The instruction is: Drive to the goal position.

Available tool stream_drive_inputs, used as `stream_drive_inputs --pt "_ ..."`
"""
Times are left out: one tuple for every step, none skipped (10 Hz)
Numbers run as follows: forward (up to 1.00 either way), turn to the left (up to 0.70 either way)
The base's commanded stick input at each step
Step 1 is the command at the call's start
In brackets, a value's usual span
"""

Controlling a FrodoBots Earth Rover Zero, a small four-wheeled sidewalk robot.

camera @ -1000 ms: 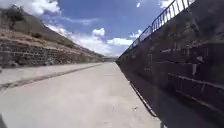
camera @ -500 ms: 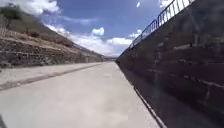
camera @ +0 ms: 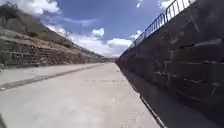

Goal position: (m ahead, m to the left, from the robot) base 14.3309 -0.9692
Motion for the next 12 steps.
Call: stream_drive_inputs --pt "1.0 0.0" --pt "1.0 0.0" --pt "1.0 0.0" --pt "1.0 0.0" --pt "1.0 0.0" --pt "1.0 0.0" --pt "1.0 0.0" --pt "1.0 0.0" --pt "1.0 0.0" --pt "1.0 0.0" --pt "1.0 0.0" --pt "1.0 0.0"
